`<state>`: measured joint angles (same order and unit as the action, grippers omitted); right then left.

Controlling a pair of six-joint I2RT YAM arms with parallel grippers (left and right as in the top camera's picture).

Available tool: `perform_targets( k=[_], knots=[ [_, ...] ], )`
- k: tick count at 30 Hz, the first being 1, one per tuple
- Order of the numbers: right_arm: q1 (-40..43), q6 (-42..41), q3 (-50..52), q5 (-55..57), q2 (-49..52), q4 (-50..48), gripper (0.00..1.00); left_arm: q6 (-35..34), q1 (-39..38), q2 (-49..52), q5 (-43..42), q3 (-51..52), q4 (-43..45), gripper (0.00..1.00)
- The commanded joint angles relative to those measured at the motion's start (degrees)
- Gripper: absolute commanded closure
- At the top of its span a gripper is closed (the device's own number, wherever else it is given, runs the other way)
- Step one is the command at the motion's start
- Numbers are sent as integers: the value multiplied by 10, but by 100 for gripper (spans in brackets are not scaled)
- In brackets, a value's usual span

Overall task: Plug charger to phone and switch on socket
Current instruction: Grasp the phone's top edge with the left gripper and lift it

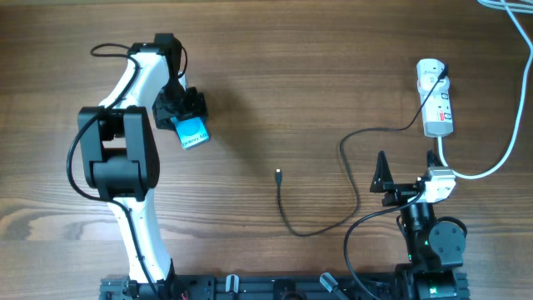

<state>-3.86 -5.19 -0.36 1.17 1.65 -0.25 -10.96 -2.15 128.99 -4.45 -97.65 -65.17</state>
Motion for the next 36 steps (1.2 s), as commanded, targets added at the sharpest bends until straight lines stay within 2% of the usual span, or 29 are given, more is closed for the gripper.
perform_targets(
  k=[1, 3, 6, 9, 12, 15, 16, 19, 21, 23, 24, 36],
  knots=[
    [2, -10, 0, 2, -3, -2, 0, -35, -21, 12, -40, 21, -27, 20],
    [2, -10, 0, 2, -3, -2, 0, -79, -25, 12, -36, 21, -42, 18],
    [2, -9, 0, 2, -3, -2, 0, -95, -26, 12, -34, 21, -50, 13],
    [2, -10, 0, 2, -3, -2, 0, -95, -26, 12, -17, 21, -33, 0],
    [2, -9, 0, 2, -3, -2, 0, -94, -26, 12, 29, 21, 23, 0],
    [2, -9, 0, 2, -3, -2, 0, -90, -26, 12, 30, 21, 72, 0],
    [2, -10, 0, 2, -3, -2, 0, -90, -26, 12, 30, 21, 78, 0],
    [2, -9, 0, 2, -3, -2, 0, -90, -26, 12, 23, 21, 66, 12],
    [2, -10, 0, 2, -3, -2, 0, -90, -26, 12, 9, 21, 50, 13],
    [2, -10, 0, 2, -3, -2, 0, -90, -26, 12, -9, 21, 38, 11],
    [2, -9, 0, 2, -4, -2, 0, -90, -26, 12, -17, 21, 39, 0],
    [2, -9, 0, 2, -3, -2, 0, -90, -26, 12, 2, 41, 44, 0]
  ],
)
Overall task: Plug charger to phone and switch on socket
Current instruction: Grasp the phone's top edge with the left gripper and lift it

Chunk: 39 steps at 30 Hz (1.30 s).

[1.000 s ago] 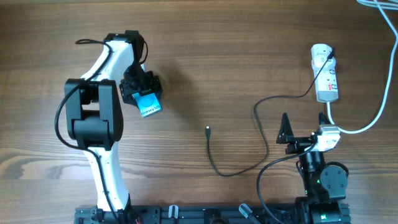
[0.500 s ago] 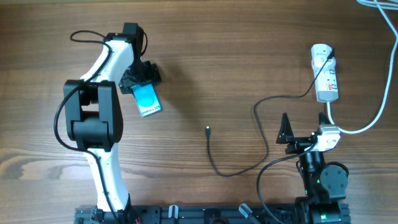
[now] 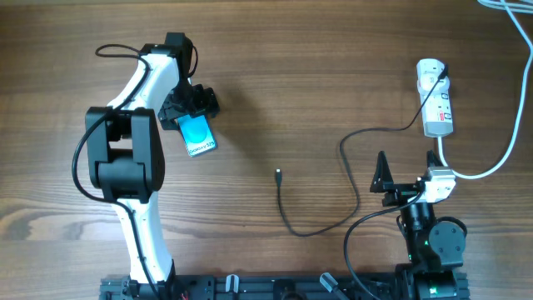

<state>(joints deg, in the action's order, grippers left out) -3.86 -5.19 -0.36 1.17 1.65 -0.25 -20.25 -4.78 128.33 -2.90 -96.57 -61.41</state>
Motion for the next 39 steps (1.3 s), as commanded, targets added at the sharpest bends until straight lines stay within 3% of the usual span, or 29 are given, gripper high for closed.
perform_targets(
  k=[1, 9, 14, 20, 26, 30, 36, 39],
  knots=[
    [2, -9, 0, 2, -3, -2, 0, 3, 0, 19, 0, 39, 8, 0],
    [2, -9, 0, 2, -3, -2, 0, 35, 0, 19, 19, 65, 22, 1],
    [2, -9, 0, 2, -3, -2, 0, 33, 0, 19, -7, 65, 34, 7],
    [2, -9, 0, 2, -3, -2, 0, 31, 0, 19, -7, 65, 45, 0],
    [2, -9, 0, 2, -3, -2, 0, 30, 0, 19, -7, 65, 49, 23],
    [2, -9, 0, 2, -3, -2, 0, 3, 0, 18, -7, 65, 57, 32],
    [2, -17, 0, -25, -3, -3, 0, 3, 1, -13, -7, 65, 53, 34],
    [2, -77, 0, -107, -3, -7, 0, 3, 1, -49, -7, 65, 49, 34]
  ],
)
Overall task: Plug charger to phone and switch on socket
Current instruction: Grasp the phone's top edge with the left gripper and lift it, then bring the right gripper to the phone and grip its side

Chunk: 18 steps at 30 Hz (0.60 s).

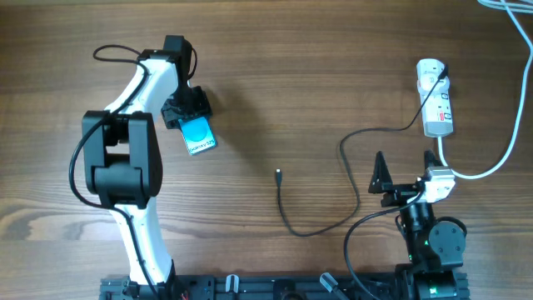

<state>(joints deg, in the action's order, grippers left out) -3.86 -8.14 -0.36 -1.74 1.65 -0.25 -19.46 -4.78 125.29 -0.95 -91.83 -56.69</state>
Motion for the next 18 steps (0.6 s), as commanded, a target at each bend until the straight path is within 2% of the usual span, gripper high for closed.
perform_targets(
  k=[1, 6, 9, 12, 14, 16, 18],
  knots=[
    [2, -47, -1, -116, -3, -18, 0, -5, 1, -34, -27, 17, 0, 34],
    [2, -41, -92, -139, 23, -15, 0, -5, 1, -97, -54, 17, -3, 36],
    [2, -7, -207, -140, 103, 42, 0, -5, 1, -118, -65, 17, -3, 36],
    [2, 30, -395, -197, 237, 173, 0, -3, 1, -125, -97, 17, -7, 37],
    [2, 53, -572, -222, 369, 343, 0, -3, 1, -126, -135, 17, -12, 37],
    [2, 50, -678, -260, 457, 449, 0, -3, 1, -126, -175, 17, -12, 37],
    [2, 43, -742, -338, 534, 490, 0, -3, 1, -126, -221, 17, -11, 37]
  ],
)
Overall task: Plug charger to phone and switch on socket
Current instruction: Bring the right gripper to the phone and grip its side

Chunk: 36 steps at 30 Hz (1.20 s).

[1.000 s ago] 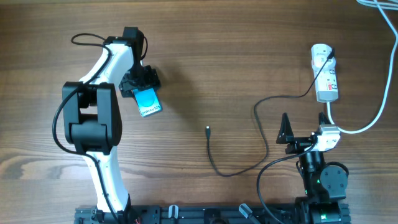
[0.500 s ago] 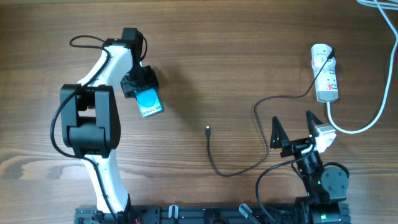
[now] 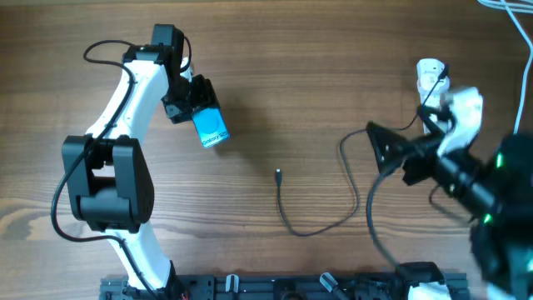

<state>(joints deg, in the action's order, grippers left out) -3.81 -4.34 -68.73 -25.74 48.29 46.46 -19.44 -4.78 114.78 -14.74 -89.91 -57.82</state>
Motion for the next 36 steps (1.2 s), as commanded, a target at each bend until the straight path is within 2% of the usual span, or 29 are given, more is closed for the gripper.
perform_targets(
  k=[1, 3, 7, 10, 14, 19, 26, 28, 30, 31, 36],
  knots=[
    [1, -17, -65, -126, 93, 35, 0, -3, 1, -21, -110, -2, 1, 37],
    [0, -31, -57, -181, 149, 59, 1, -3, 0, -21, -165, -2, 6, 37],
    [-27, 3, -31, -183, 260, 99, 9, 12, -3, -21, -284, -2, 14, 38],
    [-79, 2, -30, -183, 331, 103, 9, 26, -26, -21, -294, -2, 15, 37],
    [-166, -27, -30, -177, 407, 30, 12, 27, -68, -21, -296, -2, 13, 37],
    [-198, -107, -30, -130, 461, -65, 12, 31, -98, -21, -320, -2, -2, 37],
    [-208, -123, -30, -127, 517, -103, 15, 58, -105, -21, -343, -2, -1, 36],
    [-208, -125, -30, -127, 526, -105, 22, 58, -105, -21, -343, -2, 0, 35],
    [-208, -126, -30, -127, 532, -109, 36, 58, -105, -21, -343, -2, 0, 35],
    [-208, -126, -30, -127, 532, -111, 46, 58, -105, -21, -343, -2, 0, 35],
    [-208, -154, -30, -129, 532, -110, 61, 58, -105, -21, -343, -2, 0, 34]
  ],
)
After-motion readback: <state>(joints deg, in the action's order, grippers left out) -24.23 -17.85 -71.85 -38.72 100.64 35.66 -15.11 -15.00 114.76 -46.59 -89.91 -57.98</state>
